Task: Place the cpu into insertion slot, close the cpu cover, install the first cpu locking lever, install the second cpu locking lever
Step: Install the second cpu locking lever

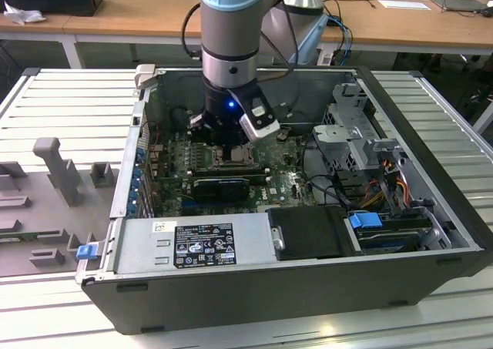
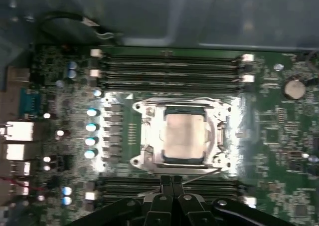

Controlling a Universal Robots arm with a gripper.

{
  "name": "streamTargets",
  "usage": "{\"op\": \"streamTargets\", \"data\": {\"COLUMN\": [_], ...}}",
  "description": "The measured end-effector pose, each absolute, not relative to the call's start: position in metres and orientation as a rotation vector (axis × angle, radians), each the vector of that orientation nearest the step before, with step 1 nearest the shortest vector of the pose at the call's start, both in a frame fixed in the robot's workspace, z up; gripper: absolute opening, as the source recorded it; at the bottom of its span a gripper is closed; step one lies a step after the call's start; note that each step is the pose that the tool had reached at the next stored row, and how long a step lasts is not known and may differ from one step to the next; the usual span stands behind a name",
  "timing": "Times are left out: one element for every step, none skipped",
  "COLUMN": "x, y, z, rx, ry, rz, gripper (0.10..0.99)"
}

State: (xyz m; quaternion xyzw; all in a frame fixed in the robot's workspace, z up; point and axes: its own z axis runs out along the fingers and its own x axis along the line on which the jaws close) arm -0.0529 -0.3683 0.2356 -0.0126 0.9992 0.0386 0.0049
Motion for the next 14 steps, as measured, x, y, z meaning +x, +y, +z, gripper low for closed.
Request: {"op": "streamTargets", "data": {"x": [-0.054, -0.054, -0.055, -0.055, -0.055, -0.056, -0.058, -0.059, -0.060, -0.060, -0.061, -0.061, -0.062, -0.063], "y": [-0.368, -0.368, -0.368, -0.368, -0.368, -0.368, -0.369, -0.370, -0.372, -0.373, -0.374, -0.375, -0.376, -0.376], "z": [0.234, 0.232, 0.230, 0.228, 0.225, 0.220, 0.215, 0.214, 0.214, 0.214, 0.214, 0.214, 0.214, 0.214], "rx": [-0.044, -0.051, -0.056, -0.062, -0.065, -0.074, -0.096, -0.102, -0.104, -0.106, -0.110, -0.116, -0.128, -0.134], "ry": [3.129, 3.129, 3.129, 3.129, 3.129, 3.129, 3.129, 3.128, 3.127, 3.126, 3.126, 3.125, 3.124, 3.123], "rz": [0.123, 0.125, 0.126, 0.126, 0.126, 0.127, 0.135, 0.152, 0.162, 0.172, 0.180, 0.188, 0.201, 0.209], "gripper": [0.106, 0.106, 0.106, 0.106, 0.106, 0.106, 0.106, 0.106, 0.106, 0.106, 0.106, 0.106, 0.106, 0.106]}}
